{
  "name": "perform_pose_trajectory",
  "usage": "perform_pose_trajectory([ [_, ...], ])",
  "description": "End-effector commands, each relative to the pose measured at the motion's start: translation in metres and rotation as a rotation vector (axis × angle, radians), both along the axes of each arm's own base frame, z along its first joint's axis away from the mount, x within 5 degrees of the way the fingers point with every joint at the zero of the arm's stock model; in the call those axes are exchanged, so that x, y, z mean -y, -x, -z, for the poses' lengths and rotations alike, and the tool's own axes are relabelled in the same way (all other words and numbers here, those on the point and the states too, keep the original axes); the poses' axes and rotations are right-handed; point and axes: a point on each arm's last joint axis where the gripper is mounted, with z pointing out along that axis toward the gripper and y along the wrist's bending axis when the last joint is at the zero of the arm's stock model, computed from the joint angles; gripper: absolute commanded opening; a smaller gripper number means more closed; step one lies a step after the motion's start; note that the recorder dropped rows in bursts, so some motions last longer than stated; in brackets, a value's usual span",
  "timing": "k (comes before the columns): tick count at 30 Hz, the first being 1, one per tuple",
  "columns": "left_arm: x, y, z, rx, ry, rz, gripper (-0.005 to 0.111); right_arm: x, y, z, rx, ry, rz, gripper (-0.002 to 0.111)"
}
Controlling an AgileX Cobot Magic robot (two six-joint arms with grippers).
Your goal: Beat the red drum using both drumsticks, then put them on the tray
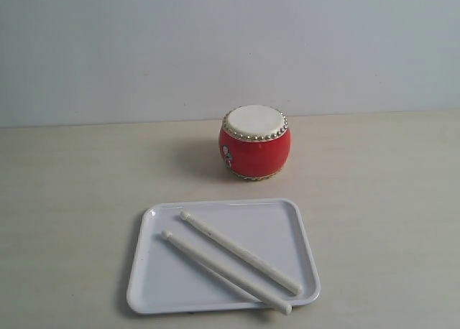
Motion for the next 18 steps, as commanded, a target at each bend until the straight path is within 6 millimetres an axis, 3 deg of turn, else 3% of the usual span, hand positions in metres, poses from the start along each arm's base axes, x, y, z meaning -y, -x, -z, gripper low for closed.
perform_pose_trajectory([
  [1, 0.0000, 0.0002, 0.0020, -0.013, -0.020, -0.001, 0.000, 0.0002, 0.0004, 0.0006, 0.012, -0.007, 0.001, 0.000],
  [5, 0.0000, 0.0003, 0.0091, -0.093, -0.076, -0.001, 0.000, 0.0002, 0.0004, 0.0006, 0.012, -0.007, 0.001, 0.000],
  [10, -0.0009, 0.0003, 0.0013, -0.014, -0.183, -0.017, 0.000, 0.0002, 0.0004, 0.0006, 0.012, -0.007, 0.001, 0.000],
  [18, -0.0008, 0.0002, 0.0018, -0.016, -0.112, -0.013, 0.000, 0.0002, 0.0004, 0.0006, 0.012, -0.007, 0.001, 0.000],
])
